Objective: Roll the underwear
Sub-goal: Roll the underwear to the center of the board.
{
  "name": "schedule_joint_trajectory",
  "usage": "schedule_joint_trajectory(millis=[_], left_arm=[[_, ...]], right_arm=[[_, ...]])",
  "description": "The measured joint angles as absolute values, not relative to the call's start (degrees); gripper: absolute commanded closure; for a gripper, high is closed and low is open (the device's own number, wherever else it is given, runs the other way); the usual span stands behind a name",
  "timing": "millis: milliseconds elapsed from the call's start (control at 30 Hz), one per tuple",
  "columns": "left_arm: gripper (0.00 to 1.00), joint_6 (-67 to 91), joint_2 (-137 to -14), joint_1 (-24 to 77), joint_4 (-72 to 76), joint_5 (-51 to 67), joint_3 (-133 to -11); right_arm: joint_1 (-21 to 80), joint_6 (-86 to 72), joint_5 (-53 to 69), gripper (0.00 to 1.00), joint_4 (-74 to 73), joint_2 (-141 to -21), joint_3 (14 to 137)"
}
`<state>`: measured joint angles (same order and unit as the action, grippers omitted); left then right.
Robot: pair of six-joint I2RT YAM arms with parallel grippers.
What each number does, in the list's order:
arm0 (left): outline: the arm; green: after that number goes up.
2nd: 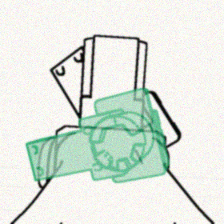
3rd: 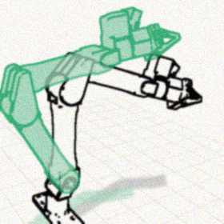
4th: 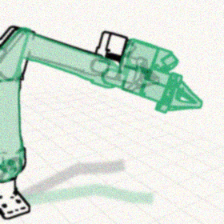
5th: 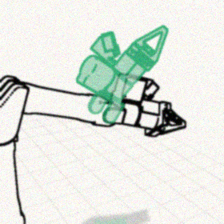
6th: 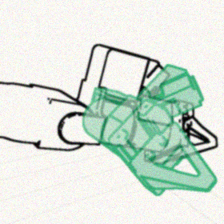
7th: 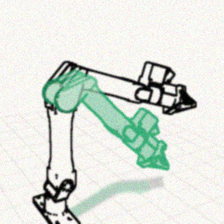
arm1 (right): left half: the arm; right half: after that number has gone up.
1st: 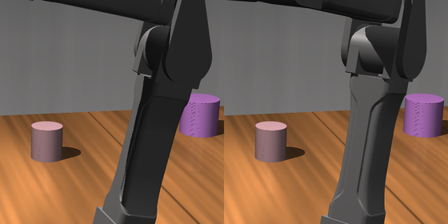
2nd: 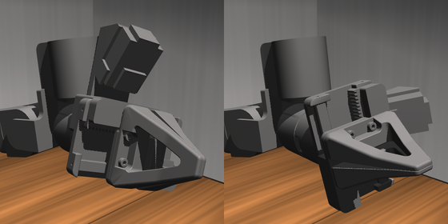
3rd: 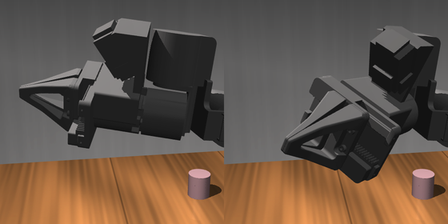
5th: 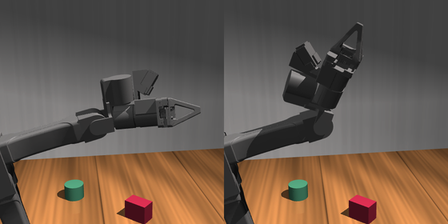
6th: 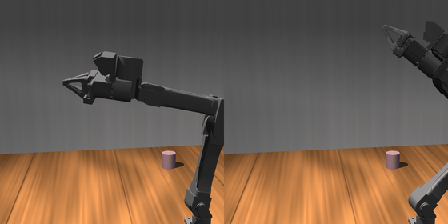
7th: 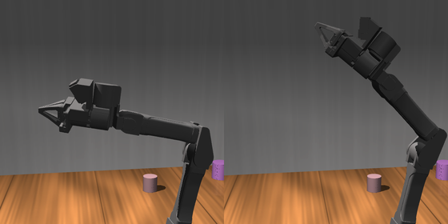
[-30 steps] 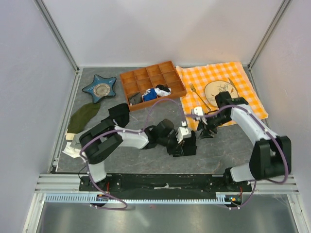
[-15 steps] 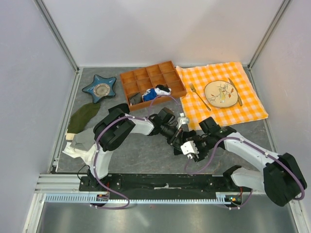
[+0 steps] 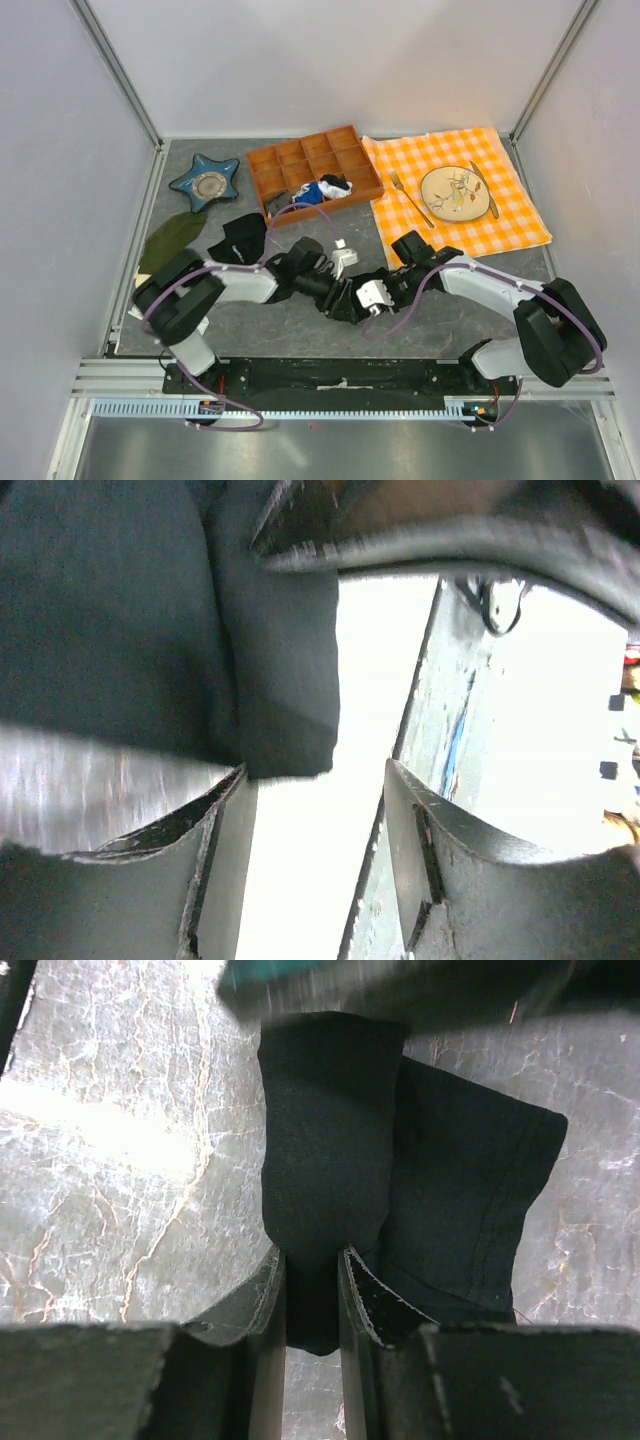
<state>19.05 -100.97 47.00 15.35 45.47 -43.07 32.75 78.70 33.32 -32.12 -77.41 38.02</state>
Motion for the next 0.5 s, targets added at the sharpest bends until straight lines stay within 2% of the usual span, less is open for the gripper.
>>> schedule_joint_trajectory(millis=[200, 367, 500], left_arm=[[0.37, 16.64, -79.9, 49.32, 18.98, 36.82, -25.5], [0.28, 7.86, -66.32, 65.25, 24.84, 24.32, -15.42], [0.25, -1.65, -64.86, 72.99, 25.78, 15.53, -15.33]], right_arm=[[31.83, 79.4, 38.41, 0.78, -43.55, -85.19, 46.09], [31.14, 80.84, 44.38, 0.78, -55.92, -95.98, 54.37], [28.84, 82.37, 48.56, 0.77, -65.43, -104.84, 59.66]])
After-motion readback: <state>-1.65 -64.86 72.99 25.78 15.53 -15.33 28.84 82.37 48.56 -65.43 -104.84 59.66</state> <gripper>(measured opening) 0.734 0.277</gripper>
